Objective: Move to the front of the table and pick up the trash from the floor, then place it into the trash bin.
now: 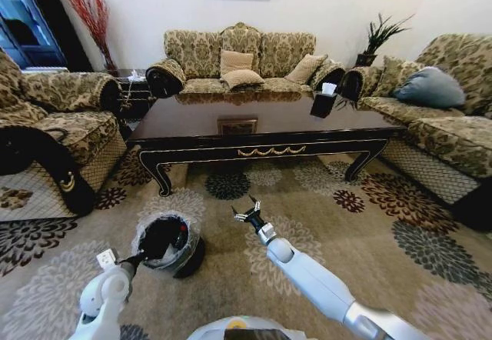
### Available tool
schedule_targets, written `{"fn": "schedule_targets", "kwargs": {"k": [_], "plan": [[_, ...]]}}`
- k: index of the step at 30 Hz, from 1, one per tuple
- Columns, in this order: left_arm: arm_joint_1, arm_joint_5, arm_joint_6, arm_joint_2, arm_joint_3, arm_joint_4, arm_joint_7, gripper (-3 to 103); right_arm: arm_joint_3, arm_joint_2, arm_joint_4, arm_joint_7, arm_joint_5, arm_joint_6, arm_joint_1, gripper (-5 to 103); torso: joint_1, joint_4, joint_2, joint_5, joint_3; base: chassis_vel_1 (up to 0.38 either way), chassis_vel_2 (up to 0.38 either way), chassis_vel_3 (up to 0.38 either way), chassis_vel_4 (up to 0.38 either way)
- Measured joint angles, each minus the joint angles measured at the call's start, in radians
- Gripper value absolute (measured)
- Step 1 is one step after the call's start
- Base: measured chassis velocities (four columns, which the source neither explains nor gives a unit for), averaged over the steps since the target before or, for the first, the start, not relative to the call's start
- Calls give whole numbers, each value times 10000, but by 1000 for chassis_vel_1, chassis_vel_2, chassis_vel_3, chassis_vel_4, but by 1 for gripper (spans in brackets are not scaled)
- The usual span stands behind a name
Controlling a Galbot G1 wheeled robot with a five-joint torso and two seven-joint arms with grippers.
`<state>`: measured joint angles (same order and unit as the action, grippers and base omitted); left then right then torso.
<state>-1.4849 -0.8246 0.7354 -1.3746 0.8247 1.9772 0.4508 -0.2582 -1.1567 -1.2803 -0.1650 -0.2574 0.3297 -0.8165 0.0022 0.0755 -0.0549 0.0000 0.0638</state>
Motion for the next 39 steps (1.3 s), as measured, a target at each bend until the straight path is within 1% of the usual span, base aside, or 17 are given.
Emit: {"fn": "schedule_targets", "kwargs": {"k": [13, 14, 16, 19, 20, 23, 25, 28, 29, 30, 32, 33, 34, 35, 36, 38, 39], "plan": [[-100, 0, -1, -176, -73, 127, 156, 1, 284, 129, -216, -190, 87, -191, -505, 100, 0, -1, 0, -2, 0, 0, 0, 0, 0], [-126, -9, -4, -197, -75, 229, 135, 7, 304, 138, -216, -190, 117, -191, -529, 100, 0, 2, 0, -1, -1, 0, 0, 0, 0], [-160, -1, -4, -214, -75, 324, 133, 7, 331, 143, -205, -190, 146, -192, -542, 100, 0, 3, -1, 0, -1, 0, 0, 0, 0], [-292, 479, -66, -213, -43, 567, 47, 23, 426, 102, -122, -195, 189, -188, -589, 100, 0, -5, -1, 6, -1, 0, 0, 0, 0], [-292, 479, -66, -213, -43, 567, 47, 23, 426, 102, -122, -195, 189, -188, -589, 100, 0, -5, -1, 6, -1, 0, 0, 0, 0], [-475, 707, -171, -110, 75, 956, 57, 39, 467, 121, -117, -198, 102, -186, -616, 100, 0, -1, -1, 1, 0, 0, 0, 0, 0], [-520, 711, -187, -82, 112, 1063, 63, 39, 481, 125, -117, -197, 83, -186, -617, 100, 0, 0, 0, 1, -1, 0, 0, 0, 0], [-870, 1014, -395, 65, 351, 1685, -67, 55, 641, 122, -160, -261, -165, -186, -652, 100, 0, 2, -1, 0, 0, 0, 0, 0, 0], [-870, 1014, -395, 65, 351, 1685, -67, 55, 641, 122, -160, -261, -165, -186, -652, 100, 0, 2, -1, 0, 0, 0, 0, 0, 0], [-1027, 1239, -563, 116, 422, 1920, -222, 60, 704, 120, -225, -341, -354, -186, -679, 100, 0, -1, -1, 1, -1, 0, 0, 0, 0], [-1385, 1804, -1115, 237, 550, 2342, -633, 72, 917, 123, -420, -523, -854, -186, -768, 100, 0, -2, -1, 0, -1, 0, 0, 0, 0], [-1550, 2000, -1495, 289, 591, 2482, -874, 72, 1078, 123, -517, -572, -1107, -145, -821, 100, 0, -1, -1, 1, -1, 0, 0, 0, 0], [-1736, 2169, -2088, 329, 626, 2602, -1177, 76, 1274, 121, -618, -584, -1286, -15, -882, 100, 0, -1, 0, 1, -1, 0, 0, 0, 0], [-1736, 2169, -2088, 329, 626, 2602, -1177, 76, 1274, 121, -618, -584, -1286, -15, -882, 100, 0, -1, 0, 1, -1, 0, 0, 0, 0], [-1902, 2401, -2759, 344, 668, 2681, -1481, 82, 1495, 122, -700, -496, -1394, 287, -940, 100, 0, 0, -1, 1, -1, 0, 0, 0, 0], [-2072, 3119, -3811, 293, 737, 2701, -2063, 93, 1981, 192, -850, 146, -1440, 1053, -1090, 100, -1, -2, -1, 3, -1, 0, 0, 0, 0], [-2115, 3661, -4368, 236, 751, 2658, -2404, 93, 2213, 288, -981, 442, -1436, 1292, -1182, 100, 0, -1, -1, 2, 0, 0, 0, 0, 0]]}}
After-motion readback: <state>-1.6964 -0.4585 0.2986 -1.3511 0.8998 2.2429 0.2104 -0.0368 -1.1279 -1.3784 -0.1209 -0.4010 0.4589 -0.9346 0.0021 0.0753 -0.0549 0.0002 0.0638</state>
